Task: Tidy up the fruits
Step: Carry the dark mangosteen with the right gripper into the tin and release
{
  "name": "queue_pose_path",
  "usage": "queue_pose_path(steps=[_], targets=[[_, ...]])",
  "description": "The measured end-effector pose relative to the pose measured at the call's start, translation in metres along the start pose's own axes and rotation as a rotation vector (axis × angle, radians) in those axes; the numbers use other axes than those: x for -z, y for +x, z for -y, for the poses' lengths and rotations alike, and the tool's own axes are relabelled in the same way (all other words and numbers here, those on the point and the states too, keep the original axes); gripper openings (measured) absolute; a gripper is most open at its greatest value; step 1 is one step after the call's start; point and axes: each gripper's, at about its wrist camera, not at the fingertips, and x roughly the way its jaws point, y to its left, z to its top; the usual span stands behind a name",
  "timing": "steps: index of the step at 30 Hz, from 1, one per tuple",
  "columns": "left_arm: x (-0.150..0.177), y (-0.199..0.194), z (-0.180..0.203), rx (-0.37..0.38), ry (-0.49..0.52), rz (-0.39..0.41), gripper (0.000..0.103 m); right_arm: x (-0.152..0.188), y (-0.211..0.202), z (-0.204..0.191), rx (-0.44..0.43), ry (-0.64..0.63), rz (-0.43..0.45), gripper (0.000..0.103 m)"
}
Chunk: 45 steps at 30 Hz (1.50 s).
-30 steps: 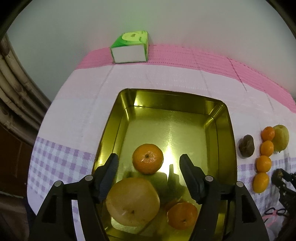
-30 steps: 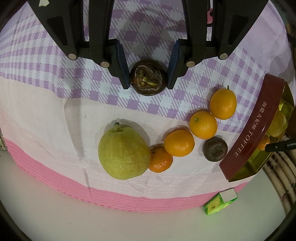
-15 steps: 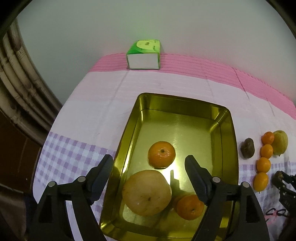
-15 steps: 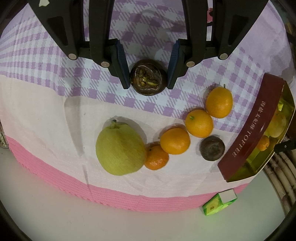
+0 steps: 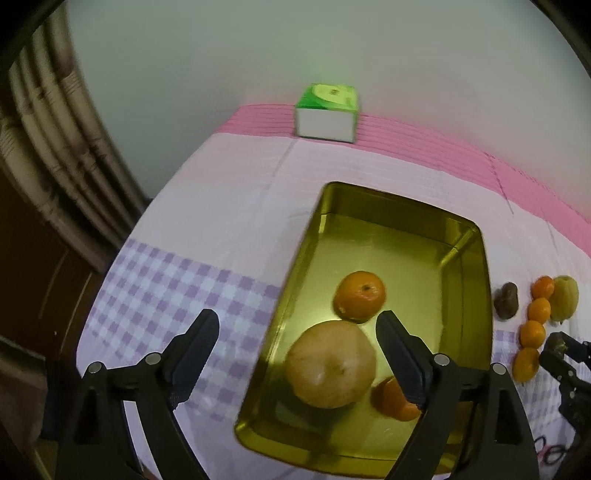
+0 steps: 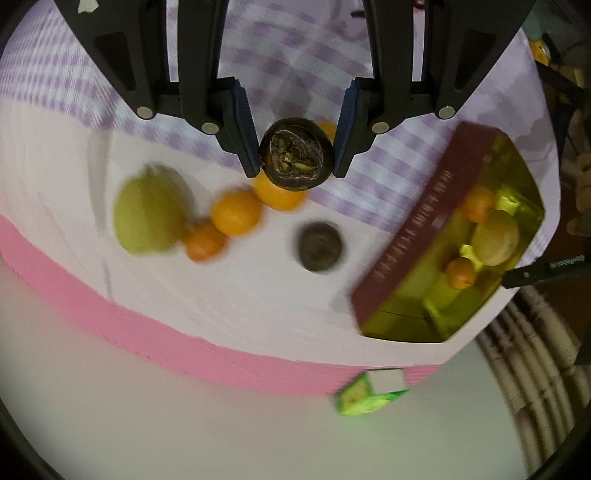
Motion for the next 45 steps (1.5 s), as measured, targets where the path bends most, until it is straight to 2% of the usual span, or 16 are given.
queue_pose_path(steps=[5,10,15,20,34,45], targets=[[0.005,-0.007,-0.019,-0.054,-0.05,0.012,0.087,-0.022,0.002,-0.045,-0.047,-0.096,0.029,0.037],[0.012,-0.012,-0.042,-0.077,-0.123,0.003,0.087,-0.046,0.012,-0.09,-0.092,-0.182,0.048,0.037],[0.012,-0.012,-0.059,-0.097,-0.185,-0.002,0.088,-0.064,0.028,-0.123,-0.126,-0.227,0.033,0.037],[0.012,-0.009,-0.063,-0.104,-0.2,-0.015,0.088,-0.072,0.05,-0.146,-0.128,-0.271,0.0,0.037],[0.012,-0.006,-0.065,-0.126,-0.204,-0.023,0.088,-0.079,0.088,-0.158,-0.109,-0.292,-0.072,0.037],[0.012,-0.005,-0.063,-0.124,-0.197,-0.022,0.088,-0.08,0.095,-0.156,-0.094,-0.288,-0.086,0.038]])
